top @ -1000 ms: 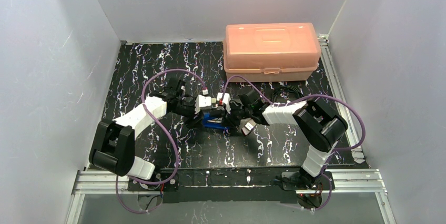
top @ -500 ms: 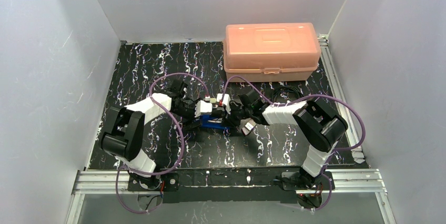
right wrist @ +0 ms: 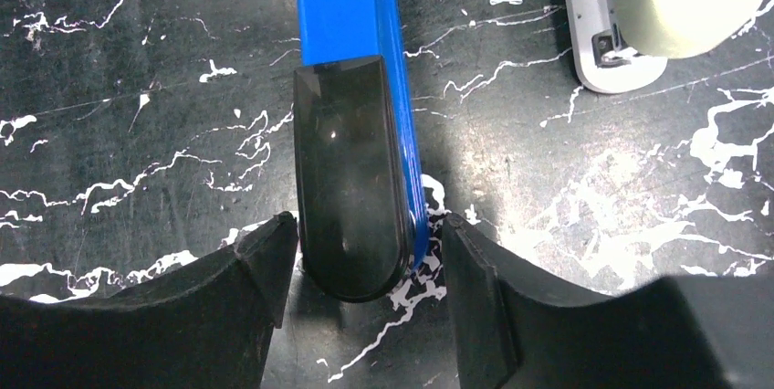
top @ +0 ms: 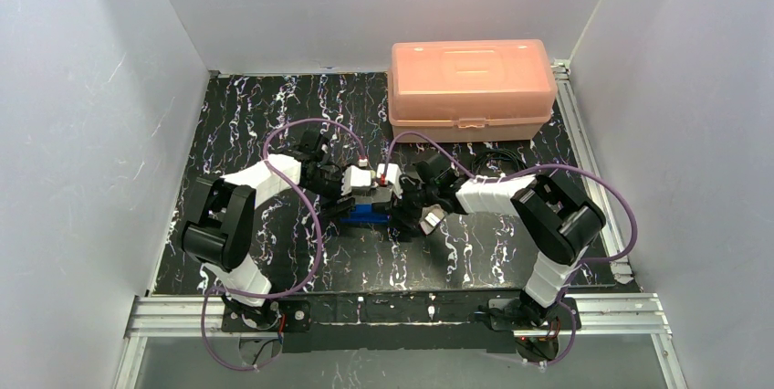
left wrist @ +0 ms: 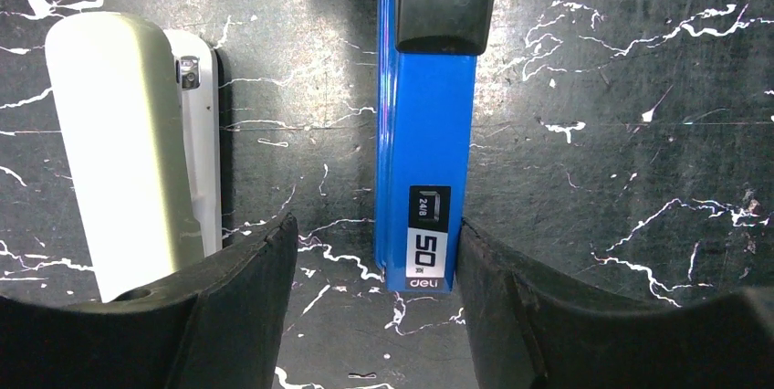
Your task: Load the staples into the stapler
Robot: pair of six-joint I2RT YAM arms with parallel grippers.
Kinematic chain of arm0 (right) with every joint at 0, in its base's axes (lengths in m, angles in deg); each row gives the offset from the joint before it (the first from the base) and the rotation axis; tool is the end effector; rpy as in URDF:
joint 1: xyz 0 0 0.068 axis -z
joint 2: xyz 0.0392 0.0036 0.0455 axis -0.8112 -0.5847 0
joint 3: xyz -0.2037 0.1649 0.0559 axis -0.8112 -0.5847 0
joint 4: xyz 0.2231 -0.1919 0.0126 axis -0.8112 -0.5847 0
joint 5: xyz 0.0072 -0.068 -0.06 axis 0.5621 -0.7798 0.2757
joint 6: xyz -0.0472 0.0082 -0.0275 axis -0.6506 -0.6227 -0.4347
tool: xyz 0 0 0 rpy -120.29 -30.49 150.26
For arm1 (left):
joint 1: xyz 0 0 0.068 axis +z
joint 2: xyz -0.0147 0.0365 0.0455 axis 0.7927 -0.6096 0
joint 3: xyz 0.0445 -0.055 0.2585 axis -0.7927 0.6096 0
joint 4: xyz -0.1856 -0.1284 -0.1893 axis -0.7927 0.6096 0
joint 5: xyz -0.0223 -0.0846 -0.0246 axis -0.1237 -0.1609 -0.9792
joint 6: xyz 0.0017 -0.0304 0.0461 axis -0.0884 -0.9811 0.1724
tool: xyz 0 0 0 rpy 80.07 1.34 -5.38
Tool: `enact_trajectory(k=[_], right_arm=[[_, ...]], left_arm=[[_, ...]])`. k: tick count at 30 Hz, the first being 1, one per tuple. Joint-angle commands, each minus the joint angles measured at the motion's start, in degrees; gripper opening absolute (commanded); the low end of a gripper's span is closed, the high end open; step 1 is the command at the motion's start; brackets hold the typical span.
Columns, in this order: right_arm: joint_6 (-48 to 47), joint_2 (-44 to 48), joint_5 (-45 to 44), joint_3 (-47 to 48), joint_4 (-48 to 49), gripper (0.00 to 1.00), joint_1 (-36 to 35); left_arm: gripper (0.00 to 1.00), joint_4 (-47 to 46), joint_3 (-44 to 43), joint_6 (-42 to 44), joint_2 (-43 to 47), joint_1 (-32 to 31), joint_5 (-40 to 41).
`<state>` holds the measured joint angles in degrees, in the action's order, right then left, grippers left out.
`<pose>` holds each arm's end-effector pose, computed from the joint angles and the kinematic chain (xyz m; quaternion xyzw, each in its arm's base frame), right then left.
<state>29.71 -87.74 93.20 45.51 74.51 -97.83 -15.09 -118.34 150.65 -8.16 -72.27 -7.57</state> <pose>0.2519 0.2659 0.1145 -0.5691 0.6812 0.3054 0.3447 0.3055 -0.1355 0.1409 0.6754 0.6307 -0.2297 0.3053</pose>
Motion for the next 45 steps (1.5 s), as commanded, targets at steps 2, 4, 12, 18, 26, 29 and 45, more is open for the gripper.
enact_trajectory(k=[2, 4, 12, 18, 26, 29, 45], right_arm=[[-0.78, 3.18, -0.58, 2.66, -6.21, 0.69, 0.64], [-1.22, 3.68, -0.33, 3.23, -7.61, 0.70, 0.90], [-2.63, 6.55, 1.14, 4.30, -12.87, 0.72, 2.55], [-2.50, 8.18, 1.12, 2.94, -12.94, 0.72, 3.33], [0.92, 8.71, 1.20, 4.11, -12.50, 0.74, 5.17], [3.36, 8.63, 1.35, 5.72, -13.46, 0.78, 6.89], [24.20, 3.82, 17.64, 15.24, -16.25, 0.99, 16.34]], left_arm=[[0.61, -0.08, 0.52, -0.76, 1.75, -1.00, -2.16], [0.61, -0.20, 0.71, -0.77, 1.94, -1.36, -2.01], [0.55, 0.32, -0.35, 0.17, 0.21, -2.68, -1.15], [0.44, 0.60, -0.18, 0.54, -0.43, -3.89, -0.62], [0.21, 2.32, 0.31, 3.21, -0.40, -4.93, 1.64], [0.05, 2.42, 0.71, 4.22, -0.26, -4.95, 2.44], [0.00, -7.77, 4.19, -1.89, 7.16, -5.29, 2.07]])
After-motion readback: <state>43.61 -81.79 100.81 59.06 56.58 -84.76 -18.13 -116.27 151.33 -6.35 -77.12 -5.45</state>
